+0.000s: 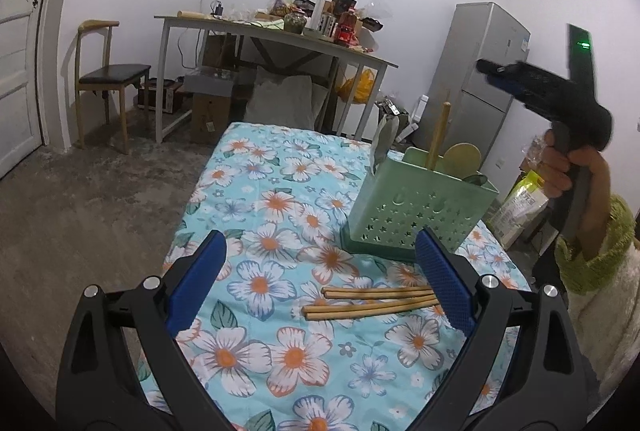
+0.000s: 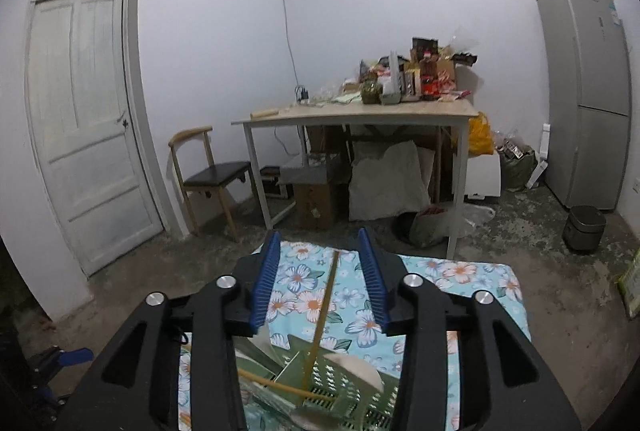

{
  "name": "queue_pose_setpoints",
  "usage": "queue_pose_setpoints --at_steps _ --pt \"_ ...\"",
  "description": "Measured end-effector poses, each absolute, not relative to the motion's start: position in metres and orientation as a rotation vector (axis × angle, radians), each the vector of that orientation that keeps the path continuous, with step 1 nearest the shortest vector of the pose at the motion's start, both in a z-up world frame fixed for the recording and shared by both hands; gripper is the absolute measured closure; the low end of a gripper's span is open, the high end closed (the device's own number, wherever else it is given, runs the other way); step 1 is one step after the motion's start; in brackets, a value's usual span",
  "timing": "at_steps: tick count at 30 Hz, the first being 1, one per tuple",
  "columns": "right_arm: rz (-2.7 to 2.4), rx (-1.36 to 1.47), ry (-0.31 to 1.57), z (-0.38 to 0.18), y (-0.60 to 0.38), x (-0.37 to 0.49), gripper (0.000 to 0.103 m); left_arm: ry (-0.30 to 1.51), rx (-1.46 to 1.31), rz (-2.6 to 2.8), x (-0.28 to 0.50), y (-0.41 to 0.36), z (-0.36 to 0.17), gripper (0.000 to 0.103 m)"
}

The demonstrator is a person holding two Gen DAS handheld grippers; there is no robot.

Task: Organize utensils
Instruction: 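Roll the left tool and close it on the remaining chopsticks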

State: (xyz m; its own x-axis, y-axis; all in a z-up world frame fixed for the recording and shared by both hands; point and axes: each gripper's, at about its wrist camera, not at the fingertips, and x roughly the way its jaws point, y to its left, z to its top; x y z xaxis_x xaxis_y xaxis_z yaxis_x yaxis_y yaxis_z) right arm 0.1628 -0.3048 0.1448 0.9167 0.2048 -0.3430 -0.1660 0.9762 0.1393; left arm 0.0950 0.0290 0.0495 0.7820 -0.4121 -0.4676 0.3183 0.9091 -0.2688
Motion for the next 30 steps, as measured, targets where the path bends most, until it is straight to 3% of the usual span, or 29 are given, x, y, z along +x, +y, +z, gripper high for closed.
queue_pose_setpoints --at_steps 11,25,30 --pt "0.215 0.342 0.245 0.145 -0.363 0.056 0.056 0.553 -0.152 -0.424 0.093 0.026 0.046 0.011" --pt "0.166 0.668 0.640 -0.014 -0.359 0.013 0.056 0.691 -0.223 -0.483 0.100 0.015 0.014 0.012" --pt "0.152 0.655 0.715 -0.035 -0.344 0.013 0.056 0.857 -0.433 -0.533 0.118 0.017 -0.019 0.043"
